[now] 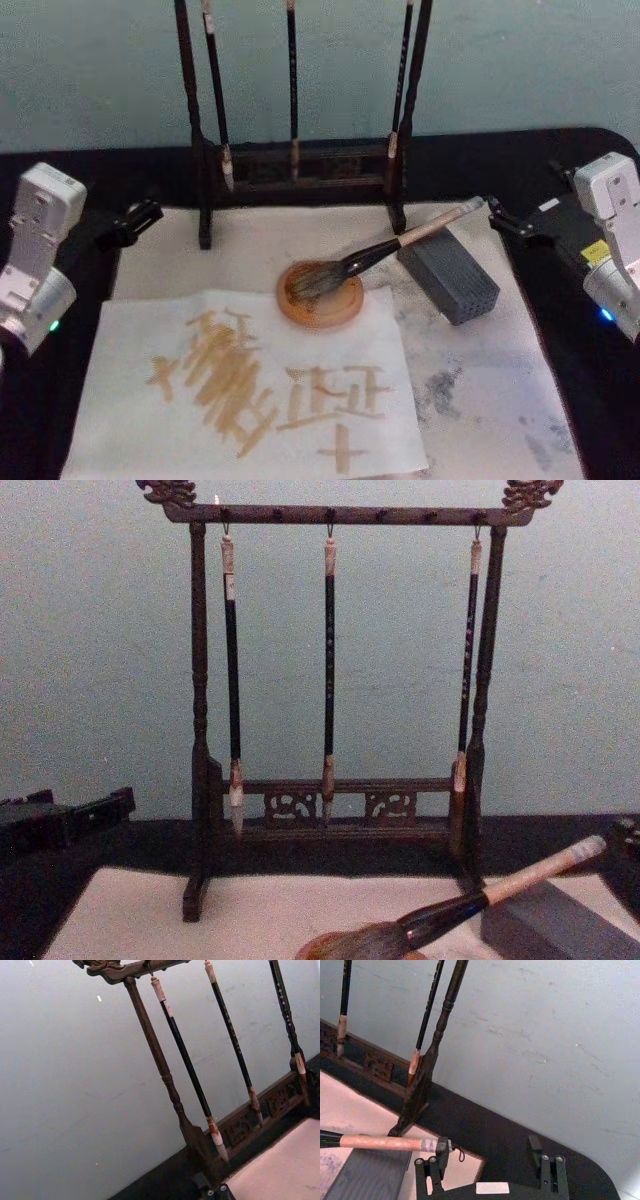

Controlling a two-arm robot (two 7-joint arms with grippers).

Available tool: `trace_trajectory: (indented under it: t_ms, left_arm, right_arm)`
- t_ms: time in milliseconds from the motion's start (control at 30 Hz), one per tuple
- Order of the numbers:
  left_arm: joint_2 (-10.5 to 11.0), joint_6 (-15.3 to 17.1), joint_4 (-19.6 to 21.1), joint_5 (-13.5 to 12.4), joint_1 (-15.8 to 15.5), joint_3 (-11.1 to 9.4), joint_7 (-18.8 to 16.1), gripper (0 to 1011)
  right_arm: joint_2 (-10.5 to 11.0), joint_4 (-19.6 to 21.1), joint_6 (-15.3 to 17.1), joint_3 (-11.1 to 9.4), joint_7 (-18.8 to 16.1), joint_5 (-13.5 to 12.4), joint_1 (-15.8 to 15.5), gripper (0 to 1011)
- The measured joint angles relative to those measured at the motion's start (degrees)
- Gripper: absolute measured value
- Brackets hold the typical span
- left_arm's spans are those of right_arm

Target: Pick up the brush from the inkstone, write on the paper, then place the brush back to its original position.

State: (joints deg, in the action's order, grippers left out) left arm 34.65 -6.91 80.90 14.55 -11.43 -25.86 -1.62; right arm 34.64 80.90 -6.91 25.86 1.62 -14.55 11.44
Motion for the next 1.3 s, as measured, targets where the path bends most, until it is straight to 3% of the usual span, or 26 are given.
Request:
trace_trajectory:
  t_ms: [1300]
  left_arm:
    - [0.00,0.00,0.00,0.00,0.00,0.00,0.00,1002]
  right_arm:
    - [-0.02,-0.01,0.00,-0.05,-0.08,-0.01,-0.01,1001]
